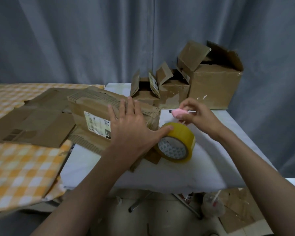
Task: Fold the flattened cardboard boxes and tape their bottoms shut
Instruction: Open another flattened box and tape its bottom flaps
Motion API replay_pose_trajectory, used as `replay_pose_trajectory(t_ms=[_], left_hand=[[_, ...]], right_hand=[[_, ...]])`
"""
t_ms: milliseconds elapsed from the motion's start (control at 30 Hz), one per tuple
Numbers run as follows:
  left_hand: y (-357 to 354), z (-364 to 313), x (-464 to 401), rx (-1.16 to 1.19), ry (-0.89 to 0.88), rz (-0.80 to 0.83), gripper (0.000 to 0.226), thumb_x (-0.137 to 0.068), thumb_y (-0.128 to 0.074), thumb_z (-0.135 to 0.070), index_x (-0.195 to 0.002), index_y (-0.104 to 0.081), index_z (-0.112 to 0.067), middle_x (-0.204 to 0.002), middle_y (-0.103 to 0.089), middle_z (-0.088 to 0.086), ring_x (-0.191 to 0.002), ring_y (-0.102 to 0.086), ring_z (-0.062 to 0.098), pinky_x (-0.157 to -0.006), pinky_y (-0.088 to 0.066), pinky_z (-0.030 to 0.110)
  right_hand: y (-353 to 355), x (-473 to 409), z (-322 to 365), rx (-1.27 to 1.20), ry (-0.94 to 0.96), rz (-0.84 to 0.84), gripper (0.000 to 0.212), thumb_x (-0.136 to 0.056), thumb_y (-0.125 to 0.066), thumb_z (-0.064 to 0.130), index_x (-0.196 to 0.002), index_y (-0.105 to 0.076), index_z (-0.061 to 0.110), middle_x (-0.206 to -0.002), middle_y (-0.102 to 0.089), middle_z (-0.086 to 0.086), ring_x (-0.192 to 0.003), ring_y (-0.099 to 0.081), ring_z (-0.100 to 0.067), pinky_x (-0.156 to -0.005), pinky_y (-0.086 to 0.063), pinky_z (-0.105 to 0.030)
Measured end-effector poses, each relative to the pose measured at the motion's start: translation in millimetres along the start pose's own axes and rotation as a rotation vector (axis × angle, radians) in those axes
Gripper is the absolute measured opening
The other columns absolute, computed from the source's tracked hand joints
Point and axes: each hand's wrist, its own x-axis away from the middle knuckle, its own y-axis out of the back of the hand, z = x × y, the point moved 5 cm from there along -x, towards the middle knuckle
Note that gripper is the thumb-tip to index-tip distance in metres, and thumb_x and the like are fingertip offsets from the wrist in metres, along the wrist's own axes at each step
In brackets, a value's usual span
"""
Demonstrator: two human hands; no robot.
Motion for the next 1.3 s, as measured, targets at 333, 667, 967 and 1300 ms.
replay_pose_trajectory(t_ms=[333, 667, 967, 1300], left_hand=[[1.3, -1.8, 0.9, 0.002, -0.007, 0.009, 0.135, -0.061, -0.01, -0.102, -0.158, -0.012, -0.008, -0.166, -0.008, 0.013, -0.153, -0.003, 0.028, -0.12, 0.004, 0.06], [2.6, -1.9, 0.7, 0.0, -0.008, 0.008, 0.135, -0.06, -0.009, -0.102, -0.157, -0.013, -0.008, -0.166, -0.008, 0.013, -0.153, -0.003, 0.028, -0.119, 0.004, 0.061], [2.7, -2.2, 0.3, -0.005, -0.004, 0.015, 0.136, -0.059, -0.007, -0.102, -0.157, -0.013, -0.008, -0.166, -0.008, 0.014, -0.153, -0.003, 0.028, -0.119, 0.004, 0.061], [3.0, -3.0, 1.3, -0.006, -0.001, 0.009, 0.135, -0.059, -0.008, -0.102, -0.157, -0.014, -0.009, -0.166, -0.009, 0.013, -0.153, -0.003, 0.028, -0.119, 0.004, 0.06]], right_hand=[[2.2, 23.0, 43.1, -0.225, 0.105, 0.032, 0.014, -0.085, -0.07, -0.004, -0.099, -0.069, -0.004, -0.109, -0.072, -0.012, -0.096, -0.071, -0.016, -0.088, -0.056, -0.026], [-6.5, 24.4, 51.6, -0.167, 0.225, 0.15, 0.02, -0.083, -0.07, -0.008, -0.101, -0.072, 0.001, -0.1, -0.073, -0.004, -0.099, -0.07, -0.017, -0.087, -0.055, -0.026], [-12.1, 22.7, 55.5, -0.016, 0.332, 0.181, 0.015, -0.082, -0.072, -0.008, -0.093, -0.077, -0.001, -0.103, -0.066, -0.013, -0.1, -0.066, -0.019, -0.086, -0.055, -0.026], [-12.5, 18.8, 56.6, 0.224, 0.401, 0.069, 0.018, -0.079, -0.078, -0.001, -0.091, -0.081, 0.012, -0.099, -0.065, -0.002, -0.098, -0.061, -0.007, -0.085, -0.048, -0.014]])
